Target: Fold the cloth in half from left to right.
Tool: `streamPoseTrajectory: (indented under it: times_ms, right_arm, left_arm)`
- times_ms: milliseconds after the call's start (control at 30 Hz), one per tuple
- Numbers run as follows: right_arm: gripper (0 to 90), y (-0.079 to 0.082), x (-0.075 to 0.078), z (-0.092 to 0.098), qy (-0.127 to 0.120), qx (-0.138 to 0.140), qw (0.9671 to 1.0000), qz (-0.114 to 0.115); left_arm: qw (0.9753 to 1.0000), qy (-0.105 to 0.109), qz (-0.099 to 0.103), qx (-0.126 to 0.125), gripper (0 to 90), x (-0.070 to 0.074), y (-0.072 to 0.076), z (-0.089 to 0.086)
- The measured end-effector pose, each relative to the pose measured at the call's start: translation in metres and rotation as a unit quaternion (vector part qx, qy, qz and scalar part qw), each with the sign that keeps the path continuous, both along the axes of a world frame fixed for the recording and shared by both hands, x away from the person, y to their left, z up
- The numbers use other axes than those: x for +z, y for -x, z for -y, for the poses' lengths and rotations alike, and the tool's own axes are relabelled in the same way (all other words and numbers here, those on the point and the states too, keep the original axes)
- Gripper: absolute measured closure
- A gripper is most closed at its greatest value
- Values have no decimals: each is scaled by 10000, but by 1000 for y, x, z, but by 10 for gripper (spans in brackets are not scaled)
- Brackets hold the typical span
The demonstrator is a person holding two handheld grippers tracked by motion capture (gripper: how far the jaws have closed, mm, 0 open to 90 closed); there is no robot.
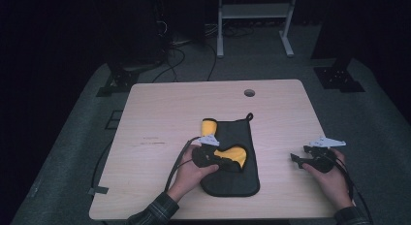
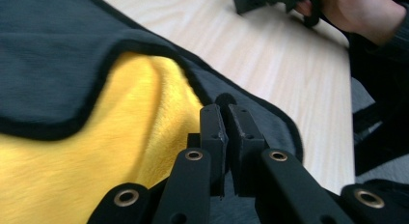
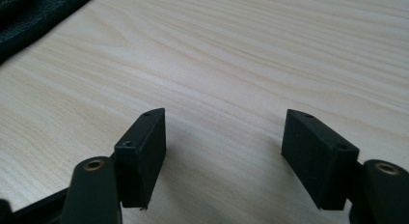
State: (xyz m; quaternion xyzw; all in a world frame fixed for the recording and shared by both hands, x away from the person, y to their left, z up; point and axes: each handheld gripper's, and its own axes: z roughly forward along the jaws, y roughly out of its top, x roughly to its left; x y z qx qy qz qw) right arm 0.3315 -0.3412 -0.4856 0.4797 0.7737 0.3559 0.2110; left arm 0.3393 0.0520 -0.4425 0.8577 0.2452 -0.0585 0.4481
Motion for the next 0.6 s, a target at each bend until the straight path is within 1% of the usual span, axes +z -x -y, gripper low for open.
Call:
streamPoseTrajectory:
  times_ms: [200,333,367,433,500,600]
  right_arm:
    - [313,0,0,0,-1,-1,10000,2]
    - [313,0,0,0,-1,0,10000,3]
    - [313,0,0,0,-1,-1,10000,2]
    - [313,0,0,0,-1,0,10000,2]
    - [313,0,0,0,0,-1,10000,2]
    - [328,0,0,0,3,6,10000,8]
  left_arm:
    - [9995,51,-29,-302,854,0,12,18]
    - [9986,82,-14,-515,852,-1,21,31]
    - [9984,78,12,-559,851,-1,22,34]
    - [9980,87,1,-630,840,-2,25,38]
    - [9979,93,48,-646,782,0,25,39]
    - [9982,182,148,-556,706,6,23,33]
